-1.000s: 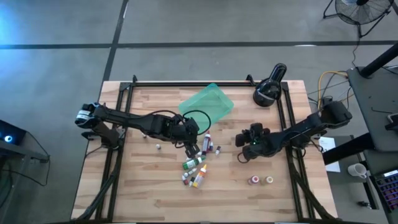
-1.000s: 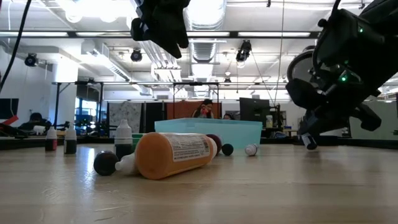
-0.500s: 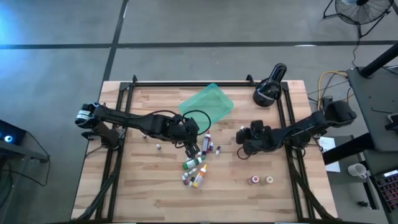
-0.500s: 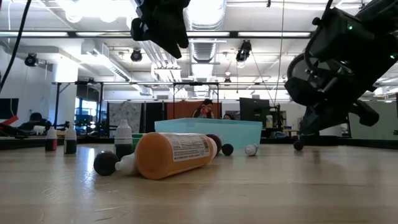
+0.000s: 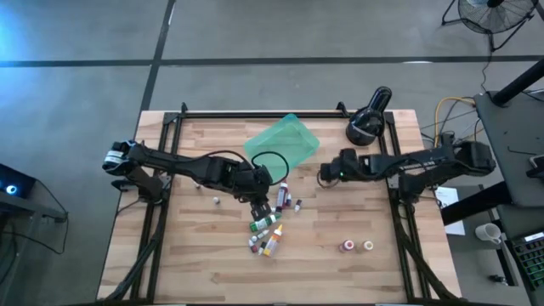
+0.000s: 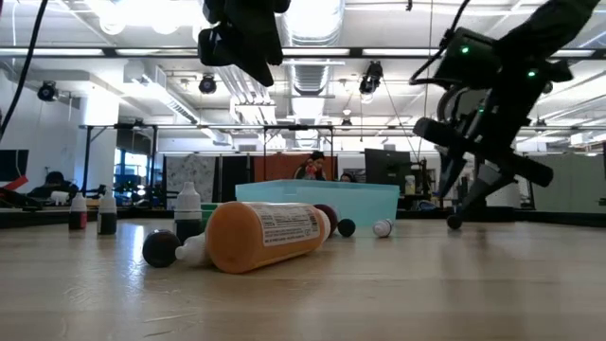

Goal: Pick & Place food coloring
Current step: Adjust the green small food coloring bottle

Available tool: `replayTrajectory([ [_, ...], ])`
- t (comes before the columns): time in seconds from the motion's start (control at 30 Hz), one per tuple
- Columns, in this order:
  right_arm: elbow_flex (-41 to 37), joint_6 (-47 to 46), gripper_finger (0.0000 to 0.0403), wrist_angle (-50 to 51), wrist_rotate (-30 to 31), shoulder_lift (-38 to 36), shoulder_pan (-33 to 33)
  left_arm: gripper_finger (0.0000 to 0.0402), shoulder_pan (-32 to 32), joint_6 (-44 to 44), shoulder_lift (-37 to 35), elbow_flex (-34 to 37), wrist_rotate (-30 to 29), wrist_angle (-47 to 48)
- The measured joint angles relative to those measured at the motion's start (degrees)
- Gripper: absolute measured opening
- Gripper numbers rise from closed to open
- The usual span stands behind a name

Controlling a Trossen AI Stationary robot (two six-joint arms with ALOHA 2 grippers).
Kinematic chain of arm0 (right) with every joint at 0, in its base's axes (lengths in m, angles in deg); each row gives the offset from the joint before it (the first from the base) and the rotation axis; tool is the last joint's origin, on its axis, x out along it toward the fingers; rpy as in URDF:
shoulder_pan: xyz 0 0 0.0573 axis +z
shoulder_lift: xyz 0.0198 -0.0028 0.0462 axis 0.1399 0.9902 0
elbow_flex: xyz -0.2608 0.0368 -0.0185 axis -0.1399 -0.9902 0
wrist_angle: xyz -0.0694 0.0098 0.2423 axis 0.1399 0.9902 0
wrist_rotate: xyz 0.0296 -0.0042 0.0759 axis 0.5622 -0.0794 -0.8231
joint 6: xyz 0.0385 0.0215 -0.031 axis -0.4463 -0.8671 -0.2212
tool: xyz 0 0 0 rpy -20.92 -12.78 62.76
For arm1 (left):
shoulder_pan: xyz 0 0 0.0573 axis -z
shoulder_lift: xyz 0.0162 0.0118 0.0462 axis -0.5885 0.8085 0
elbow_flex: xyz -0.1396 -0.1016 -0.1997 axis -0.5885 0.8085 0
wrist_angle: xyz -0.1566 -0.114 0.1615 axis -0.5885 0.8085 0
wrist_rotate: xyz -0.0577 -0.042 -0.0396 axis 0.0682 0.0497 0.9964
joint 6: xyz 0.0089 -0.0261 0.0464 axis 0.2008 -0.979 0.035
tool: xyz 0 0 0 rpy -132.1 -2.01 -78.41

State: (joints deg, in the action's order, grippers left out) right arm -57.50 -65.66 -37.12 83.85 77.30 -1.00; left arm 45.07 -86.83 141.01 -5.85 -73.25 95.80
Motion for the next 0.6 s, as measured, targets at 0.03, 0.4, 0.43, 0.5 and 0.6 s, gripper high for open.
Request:
replayTrajectory([
  [0.03, 0.27, 0.04, 0.0207, -0.05, -1.83, 0.5, -1.27, 0.0147, 0.0, 0.0, 0.0, 0.0, 0.0, 0.03],
  [0.4, 0.99, -1.09, 0.0258, 0.57, -14.88, 7.01, -8.97, 0.0147, 0.0, -2.63, 0.0, 0.0, 0.47, 0.05],
  [0.43, 0.96, -1.11, 0.0255, 0.57, -14.99, 6.8, -9.17, 0.0147, 0.0, -2.7, 0.0, 0.0, 0.47, 0.05],
  [0.5, 0.9, -1.14, 0.0245, 1.14, -15.3, 6.3, -9.56, 0.0147, 0.0, -2.9, -0.02, 0.0, 0.49, 0.05],
  [0.6, 0.87, -1.26, 0.022, 2.42, -15.59, 5.71, -10.35, 0.0147, 0.0, -2.93, -0.02, 0.0, 0.5, 0.07],
])
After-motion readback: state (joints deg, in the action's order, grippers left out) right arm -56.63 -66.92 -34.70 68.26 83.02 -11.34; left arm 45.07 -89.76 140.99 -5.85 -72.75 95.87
